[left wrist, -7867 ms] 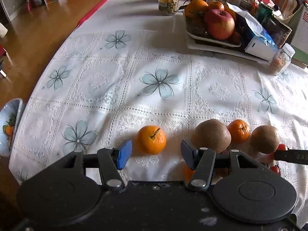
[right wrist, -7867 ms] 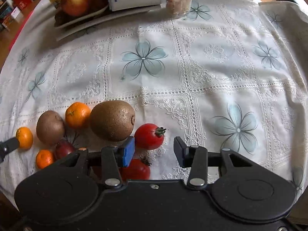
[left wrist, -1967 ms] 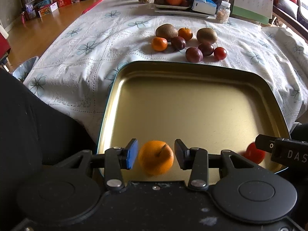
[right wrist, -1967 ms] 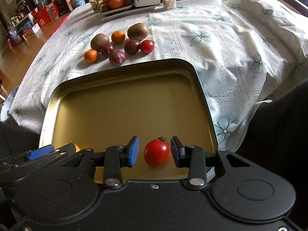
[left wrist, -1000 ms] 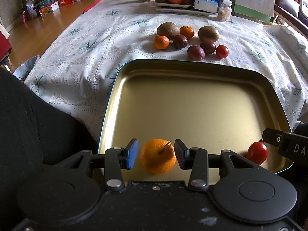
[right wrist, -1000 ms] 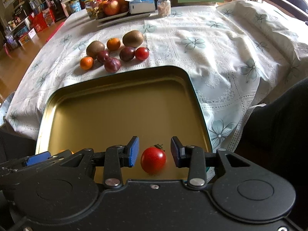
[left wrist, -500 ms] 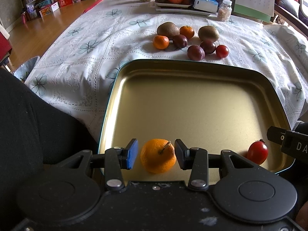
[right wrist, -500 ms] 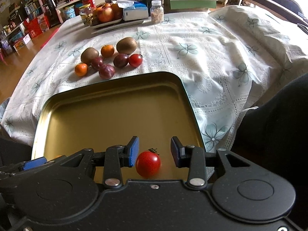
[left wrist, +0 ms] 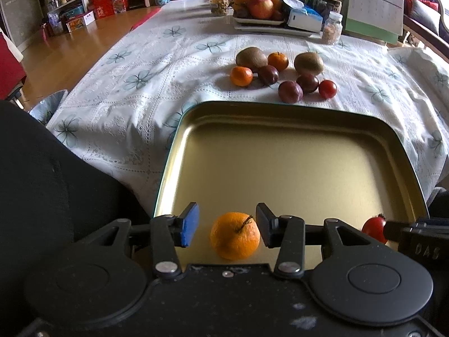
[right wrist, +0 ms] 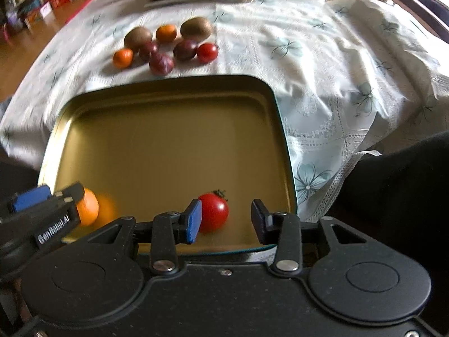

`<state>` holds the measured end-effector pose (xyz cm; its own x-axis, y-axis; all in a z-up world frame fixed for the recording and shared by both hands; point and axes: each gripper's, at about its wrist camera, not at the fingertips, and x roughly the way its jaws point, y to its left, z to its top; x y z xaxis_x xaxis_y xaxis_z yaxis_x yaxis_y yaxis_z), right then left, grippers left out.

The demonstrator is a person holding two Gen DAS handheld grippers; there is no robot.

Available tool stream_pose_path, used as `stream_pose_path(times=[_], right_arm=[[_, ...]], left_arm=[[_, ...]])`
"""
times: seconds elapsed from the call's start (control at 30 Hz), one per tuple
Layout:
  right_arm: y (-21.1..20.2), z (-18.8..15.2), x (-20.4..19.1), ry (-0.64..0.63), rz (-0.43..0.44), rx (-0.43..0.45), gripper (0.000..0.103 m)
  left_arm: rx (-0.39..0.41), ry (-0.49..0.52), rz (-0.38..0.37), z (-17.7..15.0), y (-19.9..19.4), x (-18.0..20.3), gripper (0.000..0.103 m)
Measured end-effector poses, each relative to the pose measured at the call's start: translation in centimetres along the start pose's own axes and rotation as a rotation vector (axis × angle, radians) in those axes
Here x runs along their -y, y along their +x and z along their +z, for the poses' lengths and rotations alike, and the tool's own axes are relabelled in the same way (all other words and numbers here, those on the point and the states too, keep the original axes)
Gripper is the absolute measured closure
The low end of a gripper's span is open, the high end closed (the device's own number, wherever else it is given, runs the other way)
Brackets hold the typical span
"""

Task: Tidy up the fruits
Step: 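Lower the small orange into the tray and open the left gripper, then move left gripper to another small orange while right gripper approaches another red tomato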

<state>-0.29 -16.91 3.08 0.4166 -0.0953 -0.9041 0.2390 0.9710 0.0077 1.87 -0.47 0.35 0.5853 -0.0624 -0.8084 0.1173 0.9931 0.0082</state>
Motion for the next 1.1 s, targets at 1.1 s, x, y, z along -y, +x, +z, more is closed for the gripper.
stream_pose_path(times=[1.1], right_arm=[[-0.2, 5.4, 1.0, 0.082, 0.130, -0.121, 0.054]], left_arm=[[-0.282, -0.074, -0.087, 4.8, 2.2, -1.5, 0.058]])
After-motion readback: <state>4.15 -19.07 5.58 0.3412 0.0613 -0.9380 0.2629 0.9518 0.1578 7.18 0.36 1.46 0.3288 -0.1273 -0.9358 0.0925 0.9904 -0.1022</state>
